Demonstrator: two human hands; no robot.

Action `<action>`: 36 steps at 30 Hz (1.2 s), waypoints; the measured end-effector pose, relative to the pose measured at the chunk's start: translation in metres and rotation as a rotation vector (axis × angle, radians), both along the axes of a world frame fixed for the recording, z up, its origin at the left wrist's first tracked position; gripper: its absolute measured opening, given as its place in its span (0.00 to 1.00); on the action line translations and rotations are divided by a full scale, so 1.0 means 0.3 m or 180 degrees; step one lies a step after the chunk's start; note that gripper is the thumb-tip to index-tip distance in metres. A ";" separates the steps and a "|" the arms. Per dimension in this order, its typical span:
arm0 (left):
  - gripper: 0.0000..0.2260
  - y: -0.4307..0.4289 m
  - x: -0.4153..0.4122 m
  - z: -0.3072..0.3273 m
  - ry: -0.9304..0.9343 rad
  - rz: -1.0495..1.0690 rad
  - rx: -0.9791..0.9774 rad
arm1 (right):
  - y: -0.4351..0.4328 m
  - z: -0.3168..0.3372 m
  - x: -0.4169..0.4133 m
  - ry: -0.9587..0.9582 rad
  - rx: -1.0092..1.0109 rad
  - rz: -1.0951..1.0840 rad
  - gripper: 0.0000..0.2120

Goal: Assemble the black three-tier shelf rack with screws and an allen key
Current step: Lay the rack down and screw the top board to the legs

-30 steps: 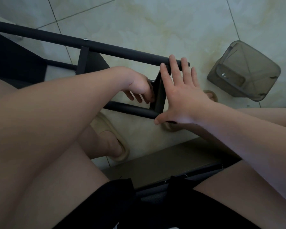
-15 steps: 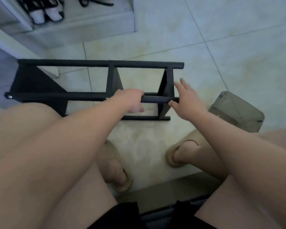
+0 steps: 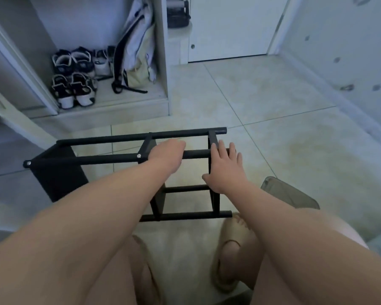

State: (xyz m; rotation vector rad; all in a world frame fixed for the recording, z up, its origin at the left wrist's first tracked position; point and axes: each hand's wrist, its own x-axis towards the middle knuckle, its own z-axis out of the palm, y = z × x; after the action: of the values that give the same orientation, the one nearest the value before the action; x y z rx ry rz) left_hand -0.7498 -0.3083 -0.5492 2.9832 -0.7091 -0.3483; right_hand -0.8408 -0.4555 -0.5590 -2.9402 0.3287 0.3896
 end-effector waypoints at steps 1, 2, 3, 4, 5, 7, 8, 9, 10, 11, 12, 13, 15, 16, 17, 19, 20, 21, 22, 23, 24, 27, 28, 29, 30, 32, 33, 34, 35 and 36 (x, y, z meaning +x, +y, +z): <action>0.06 -0.007 0.025 0.011 -0.0015 -0.0036 0.0017 | -0.003 0.011 0.025 -0.0007 0.0001 0.0069 0.43; 0.05 -0.013 0.052 0.016 -0.0022 -0.0071 0.0024 | -0.007 0.019 0.053 0.0005 -0.0009 0.0137 0.43; 0.04 -0.017 0.079 0.016 -0.0025 -0.0100 0.0021 | -0.015 0.022 0.083 0.0032 -0.0033 0.0197 0.43; 0.03 -0.019 0.106 0.010 -0.0024 -0.0123 0.0020 | -0.026 0.021 0.114 0.0075 -0.0064 0.0249 0.43; 0.04 -0.022 0.133 -0.001 -0.0019 -0.0140 0.0027 | -0.039 0.015 0.146 0.0131 -0.0087 0.0293 0.44; 0.03 -0.031 0.193 -0.033 0.0004 -0.0146 0.0068 | -0.067 -0.012 0.214 0.0248 -0.0112 0.0383 0.45; 0.03 -0.037 0.224 -0.055 0.0020 -0.0138 0.0090 | -0.079 -0.032 0.247 0.0287 -0.0129 0.0436 0.46; 0.03 -0.043 0.258 -0.081 0.0038 -0.0119 0.0101 | -0.091 -0.058 0.281 0.0314 -0.0134 0.0482 0.47; 0.03 -0.050 0.292 -0.111 0.0054 -0.0088 0.0105 | -0.102 -0.087 0.316 0.0336 -0.0106 0.0513 0.48; 0.04 -0.057 0.323 -0.144 0.0064 -0.0050 0.0118 | -0.112 -0.119 0.349 0.0357 -0.0049 0.0525 0.48; 0.04 -0.065 0.354 -0.179 0.0060 -0.0009 0.0142 | -0.124 -0.153 0.385 0.0378 0.0011 0.0533 0.47; 0.05 -0.073 0.384 -0.213 0.0041 0.0030 0.0173 | -0.136 -0.186 0.420 0.0394 0.0047 0.0550 0.47; 0.06 -0.084 0.441 -0.271 0.0000 0.0122 0.0172 | -0.158 -0.241 0.494 0.0374 0.0067 0.0620 0.45; 0.07 -0.086 0.470 -0.297 -0.0013 0.0177 0.0116 | -0.166 -0.268 0.532 0.0330 0.0085 0.0651 0.44; 0.07 -0.086 0.497 -0.324 -0.0049 0.0221 0.0035 | -0.173 -0.295 0.569 0.0268 0.0115 0.0661 0.43; 0.06 -0.083 0.551 -0.389 -0.0191 0.0301 -0.0057 | -0.181 -0.360 0.637 0.0160 0.0182 0.0659 0.42; 0.07 -0.084 0.577 -0.424 -0.0259 0.0374 -0.0073 | -0.183 -0.398 0.663 0.0131 0.0181 0.0665 0.42; 0.08 -0.086 0.604 -0.463 -0.0313 0.0457 -0.0080 | -0.186 -0.441 0.687 0.0121 0.0157 0.0678 0.42; 0.09 -0.088 0.628 -0.504 -0.0348 0.0523 -0.0081 | -0.189 -0.485 0.709 0.0128 0.0131 0.0691 0.43; 0.10 -0.089 0.651 -0.542 -0.0369 0.0553 -0.0076 | -0.193 -0.523 0.731 0.0144 0.0125 0.0697 0.43; 0.10 -0.090 0.672 -0.580 -0.0365 0.0566 -0.0070 | -0.198 -0.558 0.754 0.0168 0.0147 0.0696 0.43; 0.11 -0.093 0.731 -0.679 -0.0309 0.0607 -0.0146 | -0.209 -0.640 0.824 0.0232 0.0209 0.0669 0.45; 0.11 -0.095 0.745 -0.706 -0.0304 0.0622 -0.0171 | -0.212 -0.662 0.844 0.0254 0.0210 0.0666 0.46; 0.11 -0.098 0.758 -0.728 -0.0304 0.0634 -0.0184 | -0.213 -0.683 0.860 0.0279 0.0216 0.0669 0.47; 0.11 -0.100 0.768 -0.747 -0.0309 0.0641 -0.0184 | -0.214 -0.702 0.873 0.0299 0.0226 0.0670 0.47; 0.11 -0.103 0.784 -0.773 -0.0324 0.0637 -0.0173 | -0.213 -0.732 0.893 0.0308 0.0260 0.0664 0.46; 0.11 -0.104 0.790 -0.780 -0.0320 0.0641 -0.0173 | -0.214 -0.741 0.901 0.0297 0.0279 0.0660 0.45; 0.11 -0.108 0.796 -0.781 -0.0280 0.0656 -0.0167 | -0.216 -0.745 0.907 0.0286 0.0296 0.0652 0.45; 0.11 -0.113 0.799 -0.776 -0.0204 0.0684 -0.0154 | -0.220 -0.744 0.908 0.0280 0.0309 0.0643 0.44; 0.11 -0.118 0.798 -0.767 -0.0107 0.0720 -0.0133 | -0.227 -0.736 0.903 0.0279 0.0313 0.0638 0.44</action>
State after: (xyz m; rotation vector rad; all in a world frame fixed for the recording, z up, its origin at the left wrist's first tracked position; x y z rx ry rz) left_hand -0.5105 -0.3437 -0.7792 2.9936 -0.3696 -0.2667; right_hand -0.5699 -0.5235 -0.7798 -2.8729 0.0231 0.5456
